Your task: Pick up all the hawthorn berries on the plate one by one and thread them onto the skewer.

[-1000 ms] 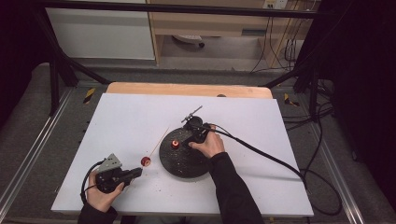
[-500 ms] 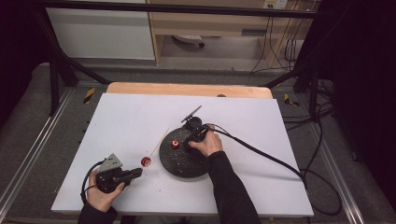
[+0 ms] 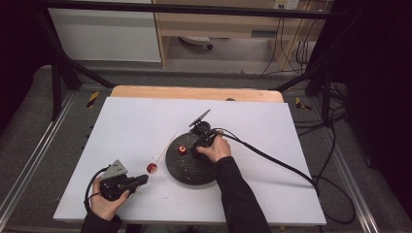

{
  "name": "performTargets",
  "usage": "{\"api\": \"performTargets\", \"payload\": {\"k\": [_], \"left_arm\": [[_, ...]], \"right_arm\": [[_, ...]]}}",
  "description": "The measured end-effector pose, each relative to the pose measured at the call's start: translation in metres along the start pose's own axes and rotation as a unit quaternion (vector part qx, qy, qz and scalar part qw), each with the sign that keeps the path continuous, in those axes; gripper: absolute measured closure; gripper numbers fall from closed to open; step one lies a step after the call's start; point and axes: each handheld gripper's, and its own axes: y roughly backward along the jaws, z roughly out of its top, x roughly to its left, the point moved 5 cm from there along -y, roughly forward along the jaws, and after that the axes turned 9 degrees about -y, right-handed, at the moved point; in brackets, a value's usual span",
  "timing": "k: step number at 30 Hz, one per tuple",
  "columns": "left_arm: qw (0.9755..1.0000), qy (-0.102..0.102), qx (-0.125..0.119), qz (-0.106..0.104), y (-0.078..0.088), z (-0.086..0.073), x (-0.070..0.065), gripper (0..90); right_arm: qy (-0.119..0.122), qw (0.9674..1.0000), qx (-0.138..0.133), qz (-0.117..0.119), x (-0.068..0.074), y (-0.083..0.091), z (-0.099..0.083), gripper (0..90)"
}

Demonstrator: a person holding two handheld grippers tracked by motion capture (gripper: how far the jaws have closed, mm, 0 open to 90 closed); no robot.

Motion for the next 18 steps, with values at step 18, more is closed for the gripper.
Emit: {"api": "performTargets", "payload": {"k": [18], "left_arm": [[1.0, 0.0, -0.002, 0.001, 0.0, 0.001, -0.002, 88.4]], "right_arm": [[-0.02, 0.9992, -0.03, 0.016, 0.004, 0.028, 0.0, 61.0]]}}
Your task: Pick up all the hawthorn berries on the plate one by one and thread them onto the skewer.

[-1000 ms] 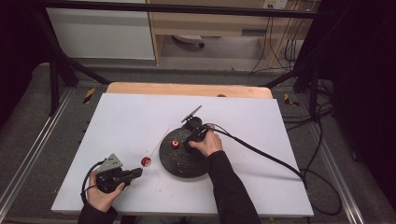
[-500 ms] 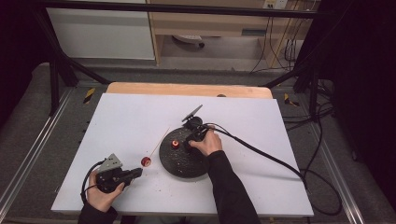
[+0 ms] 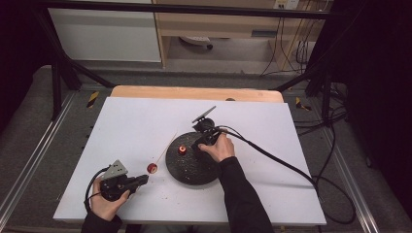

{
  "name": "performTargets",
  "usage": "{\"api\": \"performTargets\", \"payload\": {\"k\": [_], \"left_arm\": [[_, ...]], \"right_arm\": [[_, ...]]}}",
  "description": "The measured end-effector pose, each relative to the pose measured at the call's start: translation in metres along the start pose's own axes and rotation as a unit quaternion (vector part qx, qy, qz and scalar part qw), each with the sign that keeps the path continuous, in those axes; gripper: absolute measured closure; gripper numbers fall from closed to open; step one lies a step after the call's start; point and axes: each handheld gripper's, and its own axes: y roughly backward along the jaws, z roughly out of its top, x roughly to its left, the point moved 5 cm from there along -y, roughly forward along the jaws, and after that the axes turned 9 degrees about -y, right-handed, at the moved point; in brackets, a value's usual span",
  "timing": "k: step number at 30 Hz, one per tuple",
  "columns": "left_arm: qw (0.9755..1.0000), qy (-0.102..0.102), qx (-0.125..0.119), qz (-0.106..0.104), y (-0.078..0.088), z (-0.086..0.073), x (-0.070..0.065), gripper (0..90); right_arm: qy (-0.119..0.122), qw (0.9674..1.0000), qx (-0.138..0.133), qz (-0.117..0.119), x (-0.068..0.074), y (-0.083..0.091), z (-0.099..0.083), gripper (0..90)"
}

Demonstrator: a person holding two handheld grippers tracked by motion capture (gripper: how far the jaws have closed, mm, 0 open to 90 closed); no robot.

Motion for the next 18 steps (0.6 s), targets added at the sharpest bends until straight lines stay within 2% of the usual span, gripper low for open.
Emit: {"api": "performTargets", "payload": {"k": [8, 14, 18], "left_arm": [[1.0, -0.001, 0.001, 0.0, 0.0, 0.0, -0.001, 88.4], [1.0, -0.004, 0.001, 0.0, -0.001, 0.001, -0.002, 88.4], [1.0, -0.005, 0.0, -0.001, -0.001, 0.001, -0.003, 88.4]], "right_arm": [[0.001, 0.9999, -0.014, 0.002, 0.004, 0.012, -0.003, 61.1], [-0.012, 0.9992, -0.034, 0.015, 0.002, 0.02, -0.008, 61.2], [-0.022, 0.9979, -0.052, 0.032, 0.001, 0.024, -0.013, 61.1]]}}
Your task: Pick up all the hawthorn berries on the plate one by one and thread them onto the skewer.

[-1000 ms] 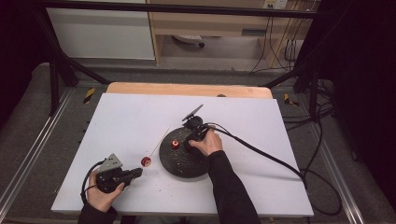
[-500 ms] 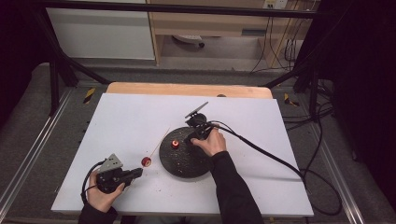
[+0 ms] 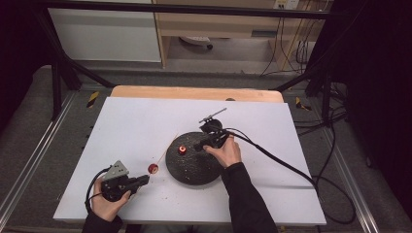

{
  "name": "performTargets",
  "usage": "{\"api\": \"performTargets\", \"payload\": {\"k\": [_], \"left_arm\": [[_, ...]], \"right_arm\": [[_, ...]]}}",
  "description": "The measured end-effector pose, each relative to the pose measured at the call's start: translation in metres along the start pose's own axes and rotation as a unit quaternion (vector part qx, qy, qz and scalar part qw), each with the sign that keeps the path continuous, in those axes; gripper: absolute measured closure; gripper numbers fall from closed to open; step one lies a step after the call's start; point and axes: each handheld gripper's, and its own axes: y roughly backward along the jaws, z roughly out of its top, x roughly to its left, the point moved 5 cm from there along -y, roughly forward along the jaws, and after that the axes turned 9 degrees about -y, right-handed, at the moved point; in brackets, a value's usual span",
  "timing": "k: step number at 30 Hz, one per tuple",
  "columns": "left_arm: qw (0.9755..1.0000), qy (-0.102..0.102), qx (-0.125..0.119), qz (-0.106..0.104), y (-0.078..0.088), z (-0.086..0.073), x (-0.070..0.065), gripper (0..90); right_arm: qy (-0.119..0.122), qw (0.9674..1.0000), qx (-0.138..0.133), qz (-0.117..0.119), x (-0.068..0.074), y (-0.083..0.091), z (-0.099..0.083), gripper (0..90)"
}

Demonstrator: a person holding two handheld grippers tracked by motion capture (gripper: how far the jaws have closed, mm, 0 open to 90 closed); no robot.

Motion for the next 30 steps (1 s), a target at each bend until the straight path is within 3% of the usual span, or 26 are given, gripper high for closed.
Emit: {"api": "performTargets", "payload": {"k": [9, 17, 24, 28, 30], "left_arm": [[1.0, -0.001, 0.0, 0.0, 0.0, 0.0, -0.001, 88.3], [1.0, -0.002, -0.002, 0.0, 0.0, 0.001, -0.002, 88.4], [1.0, -0.004, -0.007, 0.001, -0.001, 0.002, -0.005, 88.4], [0.9999, -0.006, -0.01, 0.003, -0.001, 0.003, -0.006, 88.4], [0.9999, -0.005, -0.013, 0.004, -0.002, 0.003, -0.007, 88.4]], "right_arm": [[-0.01, 0.9982, -0.053, 0.026, -0.001, 0.005, -0.012, 61.2], [-0.035, 0.9896, -0.121, 0.07, 0.004, 0.015, -0.023, 61.2], [-0.058, 0.9775, -0.178, 0.097, 0.008, 0.019, -0.031, 61.3], [-0.081, 0.967, -0.21, 0.119, 0.01, 0.017, -0.035, 61.3], [-0.097, 0.96, -0.226, 0.135, 0.01, 0.016, -0.037, 61.3]]}}
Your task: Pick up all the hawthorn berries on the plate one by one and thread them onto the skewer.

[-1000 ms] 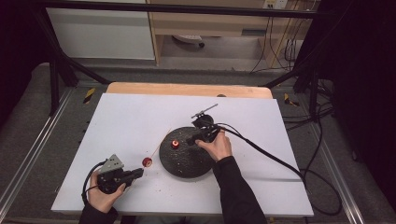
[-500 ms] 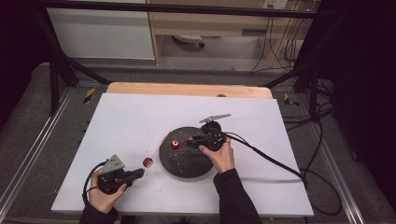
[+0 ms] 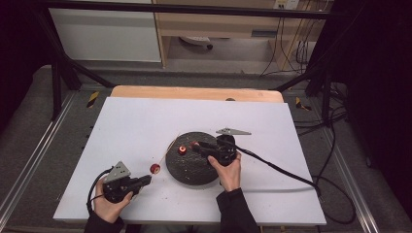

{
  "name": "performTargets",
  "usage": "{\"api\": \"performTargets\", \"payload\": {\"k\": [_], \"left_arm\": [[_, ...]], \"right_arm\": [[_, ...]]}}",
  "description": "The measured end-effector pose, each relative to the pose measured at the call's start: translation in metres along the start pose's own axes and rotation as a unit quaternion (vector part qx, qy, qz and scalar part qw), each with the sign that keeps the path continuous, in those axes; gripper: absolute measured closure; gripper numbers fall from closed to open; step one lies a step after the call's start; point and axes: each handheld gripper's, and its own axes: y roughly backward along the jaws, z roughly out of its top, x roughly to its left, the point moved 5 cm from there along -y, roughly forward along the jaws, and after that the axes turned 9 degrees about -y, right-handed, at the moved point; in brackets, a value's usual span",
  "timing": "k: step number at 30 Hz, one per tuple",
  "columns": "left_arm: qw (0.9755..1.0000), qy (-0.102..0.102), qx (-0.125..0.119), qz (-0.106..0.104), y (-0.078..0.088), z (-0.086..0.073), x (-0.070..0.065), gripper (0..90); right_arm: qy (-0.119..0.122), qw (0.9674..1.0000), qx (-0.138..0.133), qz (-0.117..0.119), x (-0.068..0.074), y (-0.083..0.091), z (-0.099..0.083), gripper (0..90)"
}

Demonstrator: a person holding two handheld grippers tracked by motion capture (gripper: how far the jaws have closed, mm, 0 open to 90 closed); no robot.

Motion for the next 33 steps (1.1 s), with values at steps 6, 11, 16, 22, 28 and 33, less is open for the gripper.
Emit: {"api": "performTargets", "payload": {"k": [6, 11, 16, 22, 28, 33], "left_arm": [[1.0, -0.001, -0.002, 0.002, -0.002, 0.001, -0.003, 88.4], [0.9999, -0.001, -0.009, 0.009, -0.004, 0.003, -0.006, 88.4], [0.9998, -0.002, -0.015, 0.011, -0.007, 0.005, -0.01, 88.4], [0.9998, -0.004, -0.018, 0.013, -0.011, 0.009, -0.016, 88.3], [0.9996, -0.007, -0.023, 0.015, -0.016, 0.012, -0.022, 88.3], [0.9995, -0.008, -0.025, 0.017, -0.017, 0.013, -0.027, 88.4]], "right_arm": [[-0.027, 0.9988, -0.035, 0.019, -0.001, -0.003, -0.005, 61.4], [-0.05, 0.9962, -0.065, 0.028, -0.004, -0.002, -0.007, 61.4], [-0.065, 0.993, -0.093, 0.032, -0.007, -0.002, -0.006, 61.4], [-0.075, 0.9884, -0.126, 0.041, -0.007, 0.001, 0.001, 61.4], [-0.087, 0.9825, -0.157, 0.05, -0.005, 0.006, 0.011, 61.4], [-0.09, 0.9792, -0.174, 0.053, -0.004, 0.01, 0.018, 61.4]]}}
